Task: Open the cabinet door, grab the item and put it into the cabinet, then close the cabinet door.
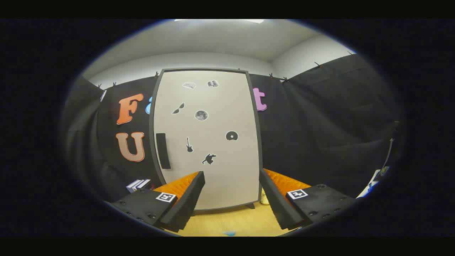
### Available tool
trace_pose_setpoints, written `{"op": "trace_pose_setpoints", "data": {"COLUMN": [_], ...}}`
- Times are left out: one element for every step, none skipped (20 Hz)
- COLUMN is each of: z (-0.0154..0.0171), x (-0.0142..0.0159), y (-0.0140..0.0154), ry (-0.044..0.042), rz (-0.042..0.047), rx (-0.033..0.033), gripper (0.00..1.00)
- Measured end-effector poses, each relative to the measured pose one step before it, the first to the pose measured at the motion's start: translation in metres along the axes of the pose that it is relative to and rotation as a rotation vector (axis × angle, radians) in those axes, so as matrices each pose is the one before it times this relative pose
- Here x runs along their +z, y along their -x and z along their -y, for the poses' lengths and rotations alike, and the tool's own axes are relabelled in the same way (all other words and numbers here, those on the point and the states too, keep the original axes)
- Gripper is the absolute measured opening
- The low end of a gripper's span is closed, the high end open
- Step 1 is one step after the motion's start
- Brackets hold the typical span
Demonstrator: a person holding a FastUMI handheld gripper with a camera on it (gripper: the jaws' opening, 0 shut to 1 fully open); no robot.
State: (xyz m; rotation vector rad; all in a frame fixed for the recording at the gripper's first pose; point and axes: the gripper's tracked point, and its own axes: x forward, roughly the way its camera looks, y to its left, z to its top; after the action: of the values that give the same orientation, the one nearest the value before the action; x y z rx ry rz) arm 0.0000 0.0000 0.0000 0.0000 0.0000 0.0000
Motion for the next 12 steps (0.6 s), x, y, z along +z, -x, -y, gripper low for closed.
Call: {"op": "trace_pose_setpoints", "data": {"z": [-0.00122, -0.00059, -0.00052, -0.00007, 0.00024, -0.00051, -0.00036, -0.00047, -0.00071, -0.0004, -0.00094, -0.00013], "x": [-0.00058, -0.00068, 0.00016, -0.00038, -0.00078, 0.00015, -0.00025, -0.00057, -0.00067, -0.00095, -0.00037, 0.0002], "y": [0.0001, -0.00072, -0.00048, 0.00072, -0.00055, -0.00151, -0.00067, -0.00029, -0.00067, -0.00052, -0.00052, -0.00001], "ry": [0.00327, 0.00148, -0.00031, -0.00123, -0.00073, 0.0, 0.00092, 0.00211, 0.002, 0.00102, 0.00032, 0.00022], "rz": [0.0001, -0.00118, -0.00064, -0.00117, -0.00098, -0.00027, -0.00029, -0.00103, -0.00178, -0.00228, -0.00158, -0.00068], "rx": [-0.00038, 0.00035, -0.00019, -0.00112, -0.00052, -0.00038, -0.00045, -0.00067, 0.0001, 0.00119, 0.00213, 0.00063], "gripper": [0.98, 0.98, 0.98, 0.98, 0.98, 0.98, 0.98, 0.98, 0.98, 0.98, 0.98, 0.98]}}
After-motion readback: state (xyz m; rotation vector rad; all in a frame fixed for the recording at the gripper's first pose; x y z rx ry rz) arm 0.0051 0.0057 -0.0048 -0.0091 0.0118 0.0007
